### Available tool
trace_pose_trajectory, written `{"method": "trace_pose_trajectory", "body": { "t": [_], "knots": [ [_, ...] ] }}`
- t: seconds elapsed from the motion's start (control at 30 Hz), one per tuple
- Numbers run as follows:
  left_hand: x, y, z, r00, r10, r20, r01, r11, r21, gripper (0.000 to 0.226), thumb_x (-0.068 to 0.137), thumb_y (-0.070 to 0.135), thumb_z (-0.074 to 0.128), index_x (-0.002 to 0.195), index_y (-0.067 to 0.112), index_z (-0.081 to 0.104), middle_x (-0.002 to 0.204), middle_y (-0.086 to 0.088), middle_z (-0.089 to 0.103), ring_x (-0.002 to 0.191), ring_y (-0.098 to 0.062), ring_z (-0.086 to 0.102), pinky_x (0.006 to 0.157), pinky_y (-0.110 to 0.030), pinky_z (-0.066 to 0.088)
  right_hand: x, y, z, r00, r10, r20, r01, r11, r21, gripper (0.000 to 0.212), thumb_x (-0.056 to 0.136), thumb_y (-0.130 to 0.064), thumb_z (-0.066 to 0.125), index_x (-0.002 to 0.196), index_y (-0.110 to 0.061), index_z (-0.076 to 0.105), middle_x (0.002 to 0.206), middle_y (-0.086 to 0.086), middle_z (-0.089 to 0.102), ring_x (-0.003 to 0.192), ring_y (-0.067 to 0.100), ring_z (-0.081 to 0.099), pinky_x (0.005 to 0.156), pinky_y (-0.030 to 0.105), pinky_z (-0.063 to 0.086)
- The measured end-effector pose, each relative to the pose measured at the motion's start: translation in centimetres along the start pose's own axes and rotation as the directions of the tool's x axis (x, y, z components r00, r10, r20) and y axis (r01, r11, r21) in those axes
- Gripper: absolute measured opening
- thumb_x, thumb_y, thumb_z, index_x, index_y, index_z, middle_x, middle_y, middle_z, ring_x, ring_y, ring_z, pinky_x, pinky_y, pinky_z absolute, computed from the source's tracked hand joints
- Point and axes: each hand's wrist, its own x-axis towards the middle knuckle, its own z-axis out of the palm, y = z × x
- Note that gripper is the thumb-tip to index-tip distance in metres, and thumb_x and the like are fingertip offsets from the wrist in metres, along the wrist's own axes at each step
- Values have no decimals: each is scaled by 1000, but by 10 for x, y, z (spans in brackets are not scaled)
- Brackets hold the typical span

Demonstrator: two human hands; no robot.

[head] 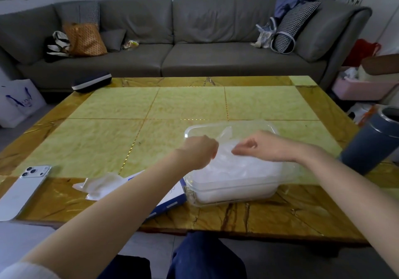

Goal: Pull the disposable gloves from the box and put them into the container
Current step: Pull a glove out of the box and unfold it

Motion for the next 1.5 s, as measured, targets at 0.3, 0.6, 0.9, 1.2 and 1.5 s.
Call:
{"method": "trace_pose_trajectory", "body": {
  "t": [0.3, 0.6, 0.9, 1.2, 1.5],
  "knots": [
    [14, 18, 38, 934, -89, 345, 21, 980, 195, 59, 94, 31, 53, 143, 11, 27, 139, -13, 35, 124, -33, 43, 94, -37, 38, 39, 28, 43, 997, 21, 74, 24, 832, -555, 52, 90, -18, 58, 139, -23, 41, 144, -3, 40, 132, 19, 38, 101, 35, 38],
    [27, 17, 46, 885, -133, 447, 29, 973, 231, 76, 92, 18, 54, 150, 11, 4, 154, -16, 17, 132, -34, 37, 103, -41, 35, 53, 47, 39, 974, 111, 196, 46, 756, -653, 79, 85, 4, 52, 149, -29, 19, 155, -2, 19, 140, 24, 26, 112, 34, 28],
    [22, 11, 35, 934, -89, 345, -63, 912, 405, 60, 94, 41, 52, 142, 14, 29, 135, -9, 48, 125, -29, 43, 106, -38, 28, 42, 35, 19, 982, 153, 107, -76, 850, -521, 47, 92, -5, 49, 136, -22, 46, 141, -1, 46, 126, 19, 46, 101, 33, 41],
    [-43, -29, 6, 905, -62, -421, 31, 996, -81, 40, 95, 21, 46, 135, 20, 41, 136, -1, 44, 126, -19, 40, 106, -32, 25, 20, -53, 34, 814, -379, -439, 220, 902, -371, 22, 94, -11, 50, 116, -14, 54, 114, -2, 58, 98, 15, 58, 78, 30, 49],
    [-125, -112, 55, 894, -443, 65, 445, 895, -19, 65, 91, 56, 44, 145, 23, 26, 148, -3, 30, 136, -25, 27, 108, -45, 27, 45, -119, 147, 829, -518, -213, 450, 842, -296, 41, 96, -10, 46, 136, -10, 38, 134, 5, 42, 117, 19, 47, 88, 25, 44]
  ]
}}
